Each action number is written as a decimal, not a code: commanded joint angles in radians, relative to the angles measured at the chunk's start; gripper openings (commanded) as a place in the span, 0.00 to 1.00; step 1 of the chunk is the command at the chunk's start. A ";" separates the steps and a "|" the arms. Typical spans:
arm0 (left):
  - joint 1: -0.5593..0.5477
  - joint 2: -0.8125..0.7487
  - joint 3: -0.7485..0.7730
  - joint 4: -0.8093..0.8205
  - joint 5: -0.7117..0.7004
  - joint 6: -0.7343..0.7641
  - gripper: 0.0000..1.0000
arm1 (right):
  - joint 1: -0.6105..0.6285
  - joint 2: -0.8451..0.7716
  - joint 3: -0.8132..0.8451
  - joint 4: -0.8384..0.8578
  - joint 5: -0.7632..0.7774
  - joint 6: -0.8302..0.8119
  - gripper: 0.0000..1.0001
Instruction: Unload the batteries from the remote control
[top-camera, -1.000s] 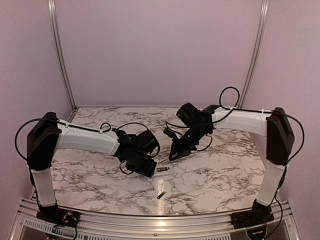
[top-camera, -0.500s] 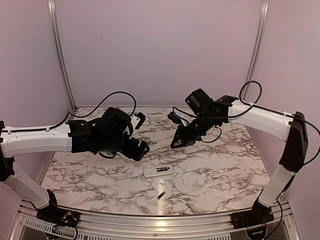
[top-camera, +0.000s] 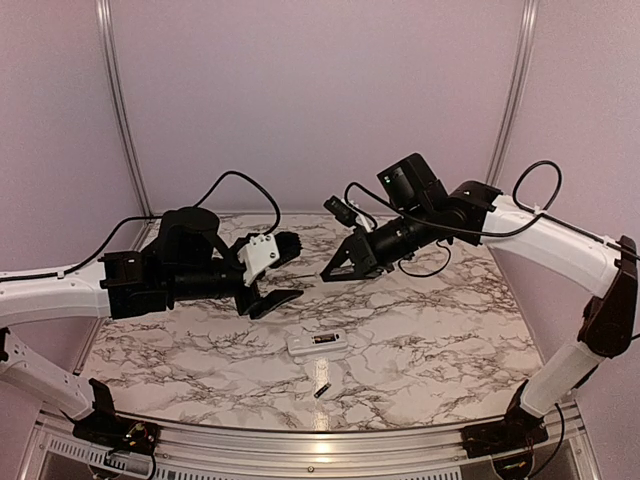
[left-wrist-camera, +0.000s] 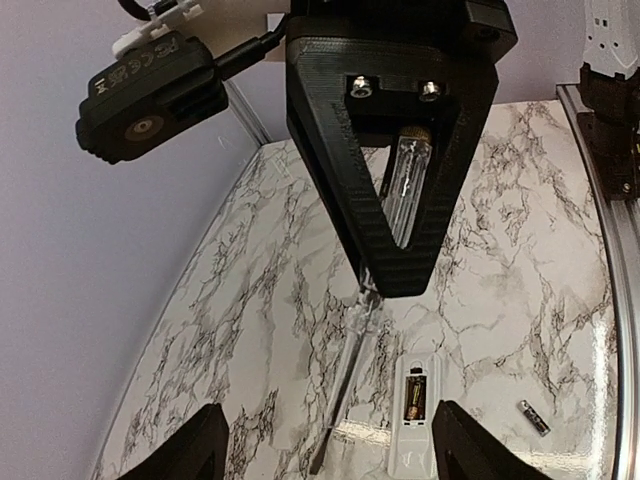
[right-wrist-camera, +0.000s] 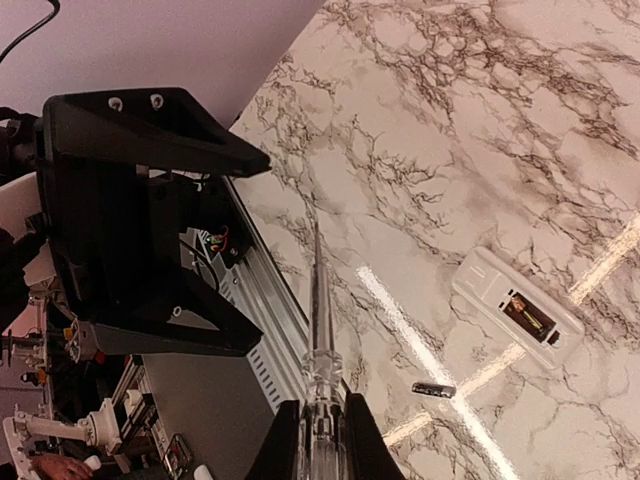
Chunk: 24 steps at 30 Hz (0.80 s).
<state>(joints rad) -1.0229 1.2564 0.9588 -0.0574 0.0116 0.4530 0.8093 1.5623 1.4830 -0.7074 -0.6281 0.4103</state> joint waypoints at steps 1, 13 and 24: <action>-0.016 0.067 0.076 0.002 0.076 0.136 0.70 | 0.039 -0.015 0.068 0.020 -0.042 0.032 0.00; -0.067 0.139 0.149 -0.006 0.060 0.141 0.00 | 0.048 -0.052 0.079 0.031 -0.020 0.068 0.00; -0.104 0.133 0.136 0.016 0.013 0.113 0.00 | 0.048 -0.126 -0.025 0.195 0.006 0.205 0.28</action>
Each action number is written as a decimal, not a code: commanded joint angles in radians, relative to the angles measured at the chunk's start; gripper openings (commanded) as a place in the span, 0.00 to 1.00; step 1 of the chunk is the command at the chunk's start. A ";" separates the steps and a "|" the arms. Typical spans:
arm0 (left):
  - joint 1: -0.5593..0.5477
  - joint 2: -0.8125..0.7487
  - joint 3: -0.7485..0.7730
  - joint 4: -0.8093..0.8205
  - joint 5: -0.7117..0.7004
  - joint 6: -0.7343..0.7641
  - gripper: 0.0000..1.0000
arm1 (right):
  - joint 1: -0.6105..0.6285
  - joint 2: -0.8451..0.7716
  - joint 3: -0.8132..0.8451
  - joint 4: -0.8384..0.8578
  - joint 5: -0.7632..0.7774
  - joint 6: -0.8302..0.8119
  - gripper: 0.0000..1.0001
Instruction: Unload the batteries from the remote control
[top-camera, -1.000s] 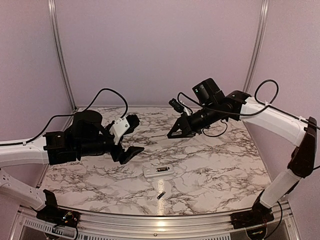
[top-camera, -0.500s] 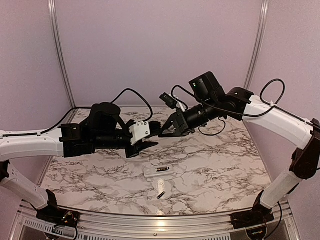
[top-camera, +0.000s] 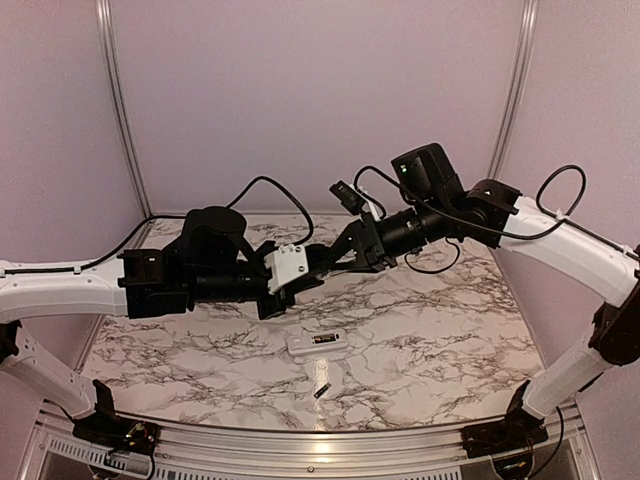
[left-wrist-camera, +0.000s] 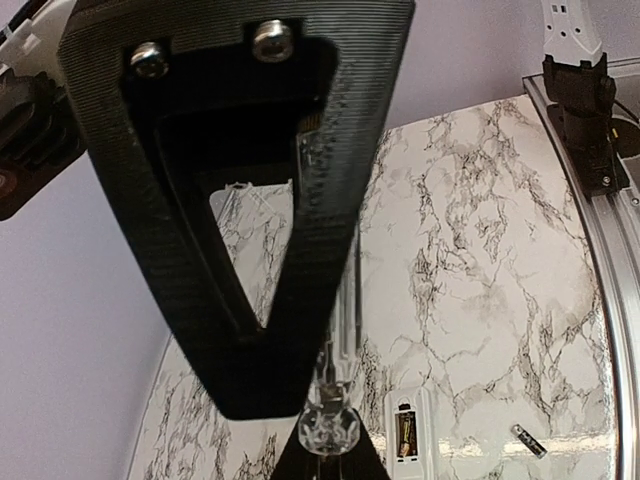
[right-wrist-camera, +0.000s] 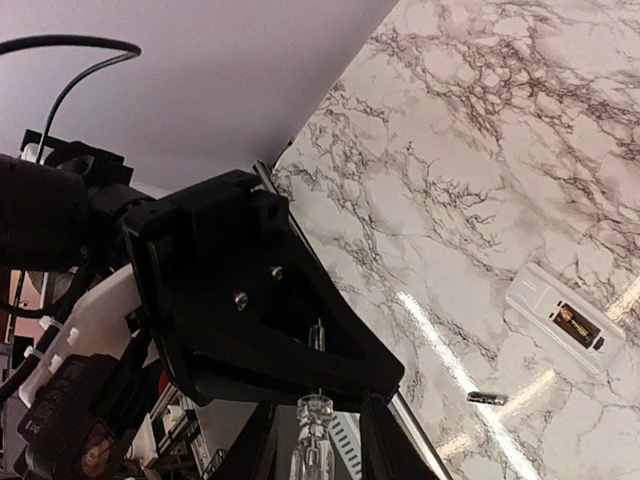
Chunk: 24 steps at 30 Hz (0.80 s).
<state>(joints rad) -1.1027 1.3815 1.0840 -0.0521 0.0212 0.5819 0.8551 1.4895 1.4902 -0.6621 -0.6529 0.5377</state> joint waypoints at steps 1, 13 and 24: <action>-0.026 0.007 0.012 0.011 0.002 -0.017 0.00 | 0.001 -0.061 -0.042 0.166 0.032 0.088 0.30; -0.028 0.016 0.016 0.012 -0.083 -0.065 0.00 | 0.002 -0.059 -0.056 0.145 0.013 0.104 0.37; -0.028 0.007 0.010 0.019 -0.092 -0.085 0.00 | 0.008 -0.075 -0.073 0.094 0.006 0.122 0.41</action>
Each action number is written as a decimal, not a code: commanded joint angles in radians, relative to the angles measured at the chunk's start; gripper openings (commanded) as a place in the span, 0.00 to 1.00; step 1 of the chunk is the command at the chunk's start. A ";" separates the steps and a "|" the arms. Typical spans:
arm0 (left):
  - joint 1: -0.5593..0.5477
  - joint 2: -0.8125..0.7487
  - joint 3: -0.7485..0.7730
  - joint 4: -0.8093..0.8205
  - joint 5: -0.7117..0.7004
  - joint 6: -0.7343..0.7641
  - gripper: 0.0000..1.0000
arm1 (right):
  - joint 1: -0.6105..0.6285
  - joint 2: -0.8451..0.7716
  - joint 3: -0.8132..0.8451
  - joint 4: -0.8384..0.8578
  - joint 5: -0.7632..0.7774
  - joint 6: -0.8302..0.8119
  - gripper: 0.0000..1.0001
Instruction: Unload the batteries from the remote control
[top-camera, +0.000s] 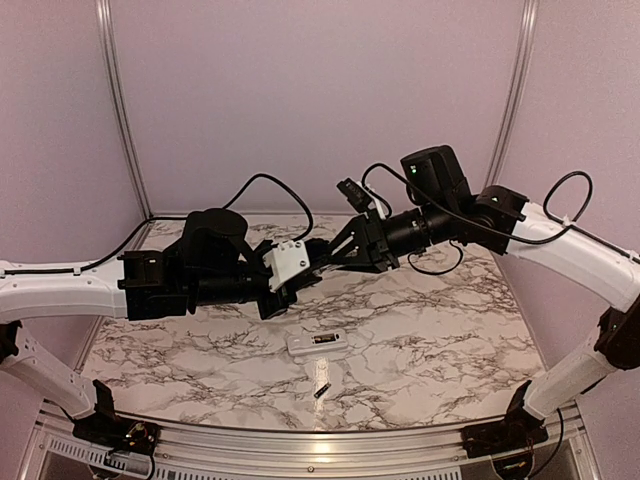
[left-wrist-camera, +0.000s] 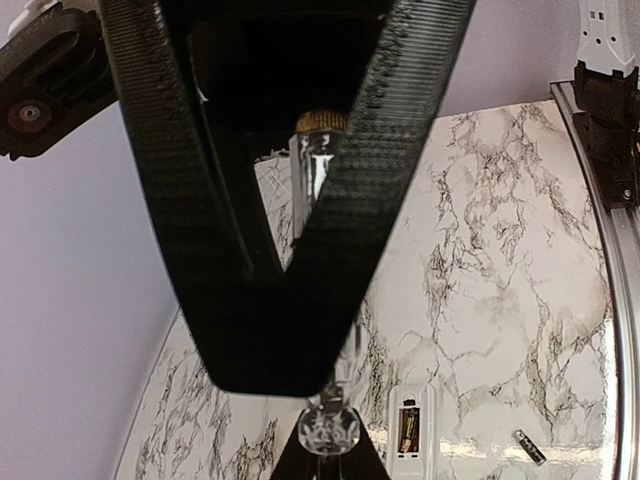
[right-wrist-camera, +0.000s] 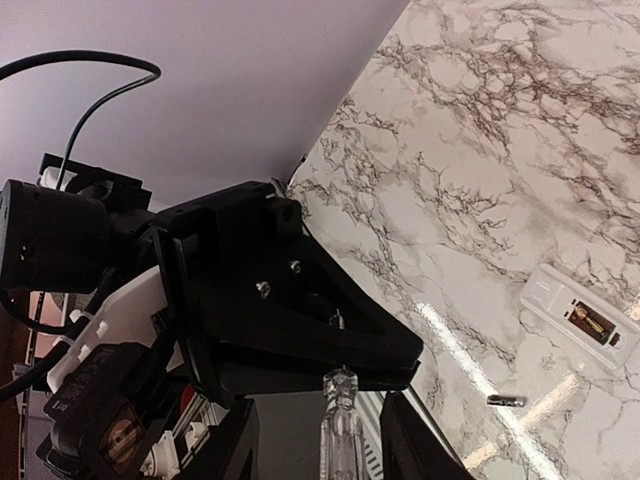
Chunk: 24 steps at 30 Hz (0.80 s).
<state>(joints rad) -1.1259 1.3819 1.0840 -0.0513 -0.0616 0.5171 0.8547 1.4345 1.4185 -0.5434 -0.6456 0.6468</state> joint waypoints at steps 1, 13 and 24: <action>-0.005 0.006 0.010 0.019 -0.009 -0.023 0.00 | 0.012 -0.019 0.001 -0.023 0.001 0.014 0.40; -0.004 0.001 0.007 0.008 -0.002 -0.037 0.00 | 0.034 0.013 0.006 -0.012 0.004 0.022 0.31; -0.006 -0.021 0.001 -0.012 -0.006 -0.035 0.00 | 0.044 0.030 0.007 0.000 0.011 0.030 0.28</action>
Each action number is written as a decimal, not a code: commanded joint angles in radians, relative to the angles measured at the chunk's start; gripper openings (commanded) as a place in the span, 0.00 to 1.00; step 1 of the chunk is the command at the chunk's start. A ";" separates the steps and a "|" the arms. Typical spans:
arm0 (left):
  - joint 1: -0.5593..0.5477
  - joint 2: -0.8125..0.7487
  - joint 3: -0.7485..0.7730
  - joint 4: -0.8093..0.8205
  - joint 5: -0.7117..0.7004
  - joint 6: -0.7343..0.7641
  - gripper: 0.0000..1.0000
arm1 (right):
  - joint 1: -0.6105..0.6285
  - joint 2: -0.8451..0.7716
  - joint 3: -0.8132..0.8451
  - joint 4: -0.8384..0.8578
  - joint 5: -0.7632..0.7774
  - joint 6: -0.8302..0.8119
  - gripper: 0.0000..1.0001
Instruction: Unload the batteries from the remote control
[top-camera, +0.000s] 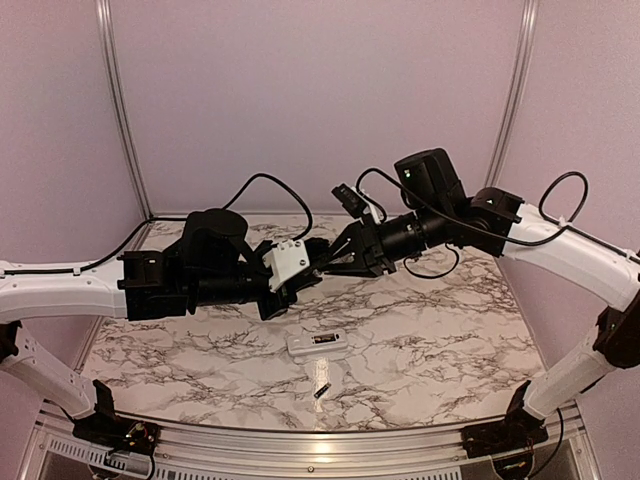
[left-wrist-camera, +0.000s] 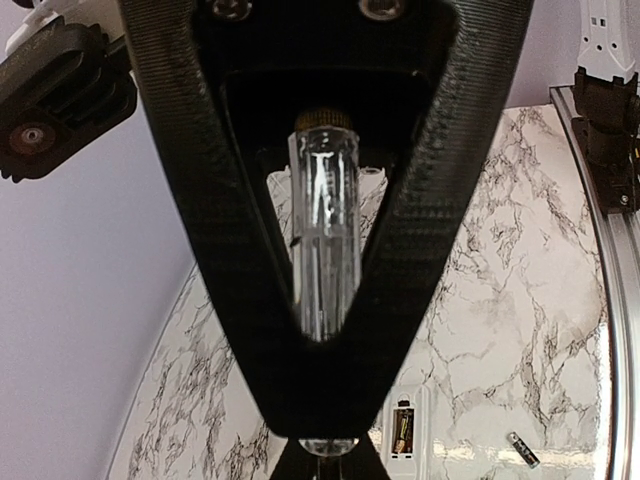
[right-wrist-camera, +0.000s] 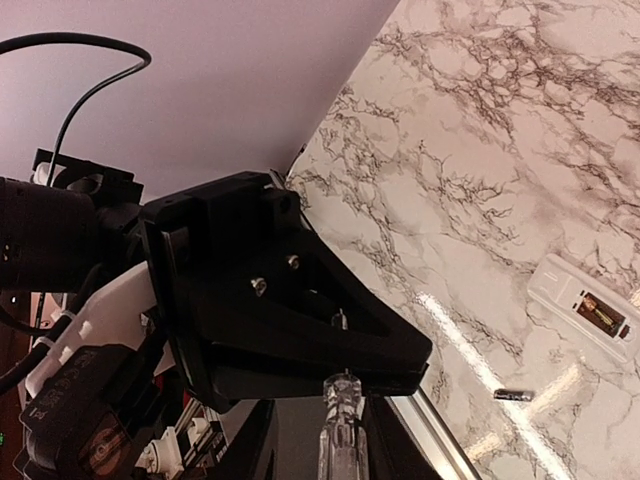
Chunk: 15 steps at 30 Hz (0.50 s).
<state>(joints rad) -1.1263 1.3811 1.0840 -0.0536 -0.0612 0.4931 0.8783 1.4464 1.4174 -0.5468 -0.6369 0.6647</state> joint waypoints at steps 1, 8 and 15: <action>-0.006 -0.022 -0.001 -0.011 -0.008 -0.012 0.00 | 0.023 0.021 0.010 0.003 0.003 0.013 0.27; -0.014 -0.033 -0.005 -0.026 -0.018 -0.005 0.00 | 0.040 0.037 0.023 -0.003 0.017 0.009 0.17; -0.021 -0.040 -0.015 -0.033 -0.022 -0.008 0.00 | 0.041 0.025 0.029 -0.008 0.042 0.015 0.21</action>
<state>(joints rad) -1.1370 1.3731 1.0832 -0.0704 -0.0727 0.4931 0.9051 1.4792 1.4174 -0.5472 -0.6189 0.6762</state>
